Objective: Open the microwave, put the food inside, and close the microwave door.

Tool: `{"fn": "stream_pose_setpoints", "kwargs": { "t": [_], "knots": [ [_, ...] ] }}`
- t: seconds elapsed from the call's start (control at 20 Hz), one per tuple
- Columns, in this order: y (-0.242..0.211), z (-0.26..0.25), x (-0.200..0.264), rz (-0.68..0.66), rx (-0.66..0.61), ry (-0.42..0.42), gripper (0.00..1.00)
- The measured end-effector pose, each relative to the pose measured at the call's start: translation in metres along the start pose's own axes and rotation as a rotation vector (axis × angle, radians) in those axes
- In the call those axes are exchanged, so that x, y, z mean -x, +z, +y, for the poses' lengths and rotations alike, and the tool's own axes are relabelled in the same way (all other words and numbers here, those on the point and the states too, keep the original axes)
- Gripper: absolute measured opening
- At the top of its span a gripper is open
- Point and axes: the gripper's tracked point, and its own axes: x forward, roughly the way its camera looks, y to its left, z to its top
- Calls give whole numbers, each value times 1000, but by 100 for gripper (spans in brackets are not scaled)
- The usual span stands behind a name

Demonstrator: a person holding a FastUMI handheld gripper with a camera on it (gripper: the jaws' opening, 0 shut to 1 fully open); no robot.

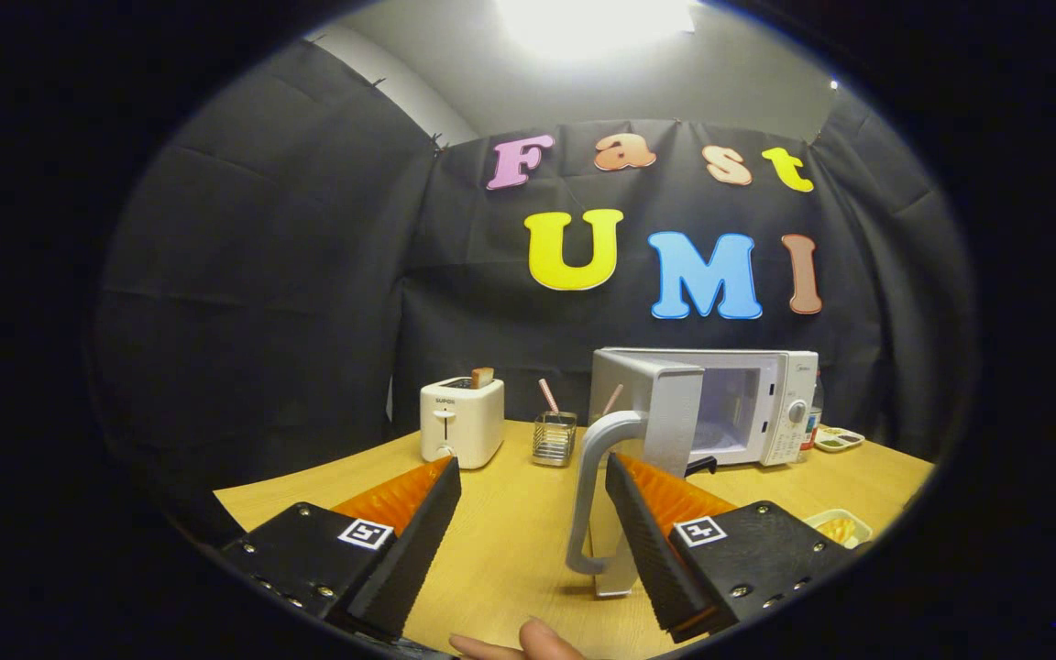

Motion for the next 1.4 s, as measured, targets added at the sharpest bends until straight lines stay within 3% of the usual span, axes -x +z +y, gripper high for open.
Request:
{"fn": "stream_pose_setpoints", "kwargs": {
  "t": [0.1,0.4,0.6,1.05,1.4],
  "knots": [
    [5,-3,10,-1,10,48,96],
    [20,-54,38,-40,32,34,96],
    [5,-118,56,-11,51,-41,95],
    [-90,-275,75,216,39,-248,96],
    [-148,-310,74,380,-8,-243,96]
  ]
}}
